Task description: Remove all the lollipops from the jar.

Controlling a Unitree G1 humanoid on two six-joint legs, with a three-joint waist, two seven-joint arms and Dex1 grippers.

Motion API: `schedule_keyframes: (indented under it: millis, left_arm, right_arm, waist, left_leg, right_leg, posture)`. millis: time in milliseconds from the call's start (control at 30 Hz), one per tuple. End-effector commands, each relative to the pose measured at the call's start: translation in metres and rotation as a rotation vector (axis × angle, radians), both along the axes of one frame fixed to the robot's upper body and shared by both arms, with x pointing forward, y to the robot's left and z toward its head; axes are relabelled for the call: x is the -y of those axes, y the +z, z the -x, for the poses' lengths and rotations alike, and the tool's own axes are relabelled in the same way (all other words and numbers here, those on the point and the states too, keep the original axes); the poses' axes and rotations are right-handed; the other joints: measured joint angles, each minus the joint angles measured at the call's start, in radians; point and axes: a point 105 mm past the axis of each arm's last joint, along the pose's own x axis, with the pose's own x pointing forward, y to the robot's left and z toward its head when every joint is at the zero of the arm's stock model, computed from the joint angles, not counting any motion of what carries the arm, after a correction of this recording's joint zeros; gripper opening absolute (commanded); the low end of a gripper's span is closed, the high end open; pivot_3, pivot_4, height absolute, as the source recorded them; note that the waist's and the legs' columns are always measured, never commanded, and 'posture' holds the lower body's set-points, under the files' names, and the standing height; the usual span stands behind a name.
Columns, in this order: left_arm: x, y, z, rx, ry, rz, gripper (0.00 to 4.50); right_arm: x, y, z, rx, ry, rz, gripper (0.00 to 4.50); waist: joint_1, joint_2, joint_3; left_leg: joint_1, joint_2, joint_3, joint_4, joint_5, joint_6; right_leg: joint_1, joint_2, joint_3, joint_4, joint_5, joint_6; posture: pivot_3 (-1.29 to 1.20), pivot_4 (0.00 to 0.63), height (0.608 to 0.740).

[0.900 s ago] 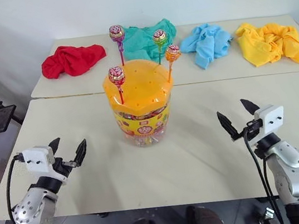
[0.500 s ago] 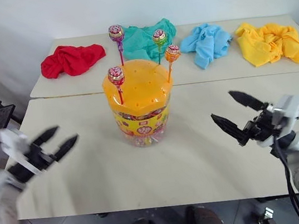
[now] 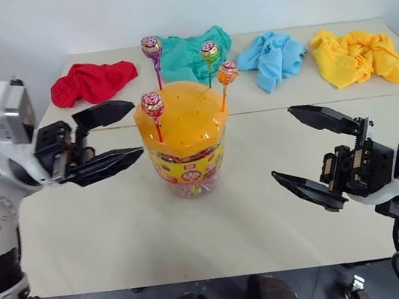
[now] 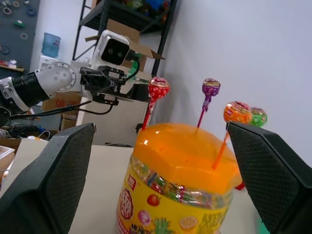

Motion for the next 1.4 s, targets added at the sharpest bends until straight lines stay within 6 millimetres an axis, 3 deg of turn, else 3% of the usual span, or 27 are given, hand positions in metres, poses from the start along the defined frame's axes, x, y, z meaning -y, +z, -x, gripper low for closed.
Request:
schedule_keyframes:
  millis: [33, 167, 567, 767, 833, 900, 1000, 1033, 1167, 1267, 1400]
  left_arm:
    - [0.01, 0.007, 0.009, 0.053, -0.026, -0.007, 4.5]
    - [0.007, 0.006, 0.0, 0.058, 0.024, 0.005, 3.64]
    - [0.017, 0.006, -0.008, 0.054, 0.029, 0.024, 0.02]
    - [-0.005, 0.041, -0.013, -0.064, 0.046, 0.344, 0.02]
    - [-0.032, 0.05, -0.022, -0.105, 0.143, 0.457, 0.02]
    - [-0.061, 0.042, -0.033, -0.179, 0.284, 0.458, 0.02]
    - [-0.094, 0.004, -0.046, -0.307, 0.533, 0.289, 0.02]
    - [-0.109, -0.023, -0.045, -0.365, 0.633, 0.171, 0.02]
    - [-0.143, -0.097, -0.023, -0.584, 0.831, -0.172, 0.02]
    - [-0.163, -0.149, -0.003, -0.749, 0.956, -0.295, 0.02]
    - [-0.166, -0.169, 0.006, -0.797, 0.999, -0.384, 0.02]
  right_arm:
    - [-0.001, 0.001, 0.002, 0.027, -0.019, -0.006, 4.49]
    - [-0.001, 0.002, 0.0, 0.03, -0.042, -0.01, 4.5]
    - [-0.003, 0.008, -0.006, 0.03, -0.046, -0.012, 4.5]
    - [-0.009, 0.012, -0.003, 0.026, 0.036, -0.006, 4.5]
    - [-0.015, 0.009, 0.002, 0.025, 0.107, 0.046, 4.5]
    - [-0.019, 0.001, 0.007, 0.025, 0.189, 0.135, 4.5]
    - [-0.02, -0.01, 0.011, -0.001, 0.276, 0.231, 4.5]
    - [-0.018, -0.017, 0.011, -0.018, 0.304, 0.273, 4.5]
    - [-0.01, -0.035, 0.009, -0.049, 0.334, 0.382, 4.5]
    - [0.003, -0.049, -0.001, -0.077, 0.29, 0.442, 4.5]
    - [0.007, -0.049, -0.005, -0.073, 0.249, 0.43, 4.5]
  waist:
    - [-0.002, 0.0, 0.0]
    - [0.0, 0.0, 0.0]
    - [0.002, 0.0, 0.0]
    - [0.002, -0.001, 0.001]
    - [-0.001, -0.001, 0.001]
    - [-0.005, -0.002, 0.001]
    - [-0.009, -0.002, 0.001]
    - [-0.008, -0.002, 0.001]
    - [-0.003, -0.005, 0.002]
    - [0.006, -0.006, 0.002]
    - [0.019, -0.007, 0.001]
  left_leg:
    - [0.0, 0.0, 0.001, 0.0, 0.0, 0.0]
    - [0.0, 0.002, 0.001, 0.0, 0.0, 0.0]
    - [0.0, 0.001, 0.002, 0.0, 0.0, 0.0]
    - [-0.001, 0.002, 0.001, 0.001, 0.0, 0.0]
    - [-0.001, 0.002, 0.001, 0.001, 0.0, 0.0]
    - [0.0, 0.002, 0.001, 0.001, 0.0, 0.0]
    - [0.001, 0.003, 0.002, 0.0, 0.0, 0.0]
    - [0.001, 0.003, 0.002, -0.001, 0.0, 0.0]
    - [-0.001, 0.003, 0.004, -0.001, -0.002, 0.0]
    - [-0.003, 0.003, 0.004, -0.001, -0.003, 0.0]
    - [-0.005, 0.002, 0.004, -0.001, -0.005, -0.002]
  right_leg:
    - [0.0, 0.0, 0.001, 0.0, 0.0, 0.0]
    - [-0.002, 0.002, 0.003, 0.001, 0.0, 0.0]
    - [-0.002, 0.002, 0.004, 0.0, 0.0, 0.0]
    - [-0.002, 0.001, 0.005, 0.0, 0.0, 0.0]
    - [-0.002, 0.001, 0.005, 0.001, 0.0, 0.0]
    - [-0.002, 0.002, 0.004, 0.001, 0.0, 0.0]
    - [-0.003, 0.004, 0.004, 0.001, 0.0, 0.0]
    - [-0.003, 0.004, 0.004, 0.001, 0.0, 0.0]
    - [-0.006, 0.004, 0.005, 0.0, 0.0, 0.0]
    - [-0.009, 0.001, 0.005, -0.001, 0.0, 0.0]
    - [-0.013, -0.008, 0.008, -0.001, 0.0, 0.0]
  posture:
    - [0.0, 0.15, 0.74]
    - [0.0, 0.15, 0.74]
    - [0.0, 0.15, 0.74]
    - [0.0, 0.15, 0.74]
    - [0.0, 0.15, 0.74]
    - [0.0, 0.15, 0.74]
    - [0.0, 0.15, 0.74]
    - [0.0, 0.15, 0.74]
    - [0.0, 0.15, 0.74]
    - [0.0, 0.15, 0.74]
    - [0.0, 0.15, 0.74]
